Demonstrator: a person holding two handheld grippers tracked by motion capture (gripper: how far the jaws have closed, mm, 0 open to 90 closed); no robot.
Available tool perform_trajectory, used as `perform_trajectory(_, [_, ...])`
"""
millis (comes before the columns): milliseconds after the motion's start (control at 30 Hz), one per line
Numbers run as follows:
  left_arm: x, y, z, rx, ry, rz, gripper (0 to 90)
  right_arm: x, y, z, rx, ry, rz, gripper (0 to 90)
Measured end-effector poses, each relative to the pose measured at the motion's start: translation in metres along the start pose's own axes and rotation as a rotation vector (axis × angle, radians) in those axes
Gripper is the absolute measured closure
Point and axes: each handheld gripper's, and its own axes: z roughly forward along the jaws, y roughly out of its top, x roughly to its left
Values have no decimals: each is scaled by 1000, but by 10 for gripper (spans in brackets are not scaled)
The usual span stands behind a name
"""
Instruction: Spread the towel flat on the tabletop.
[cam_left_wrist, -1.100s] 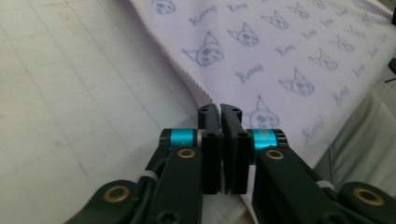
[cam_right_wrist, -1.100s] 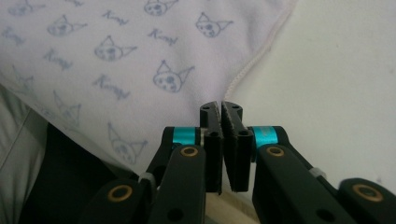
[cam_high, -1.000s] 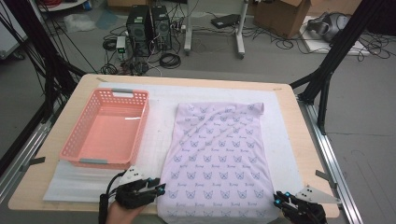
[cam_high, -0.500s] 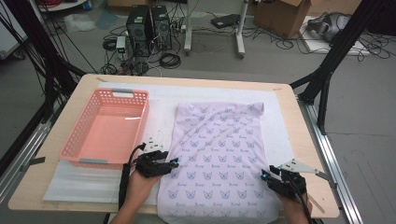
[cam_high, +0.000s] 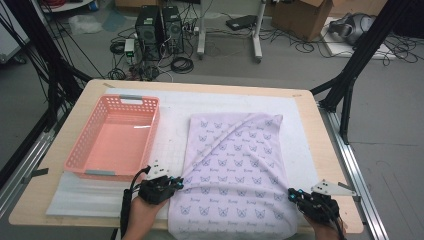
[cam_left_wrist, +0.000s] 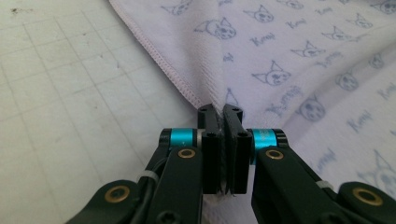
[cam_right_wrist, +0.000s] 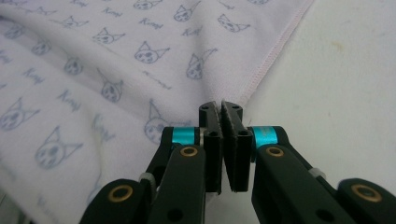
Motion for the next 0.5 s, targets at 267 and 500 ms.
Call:
perform_trajectory(267, [-13,-14,-20,-19,-50,19,863,12,-15,-22,14,19,-25,870])
perform_trajectory(500, [-21,-23,-30,-37,-80,18,796,20,-30,-37,62,36,-22,854])
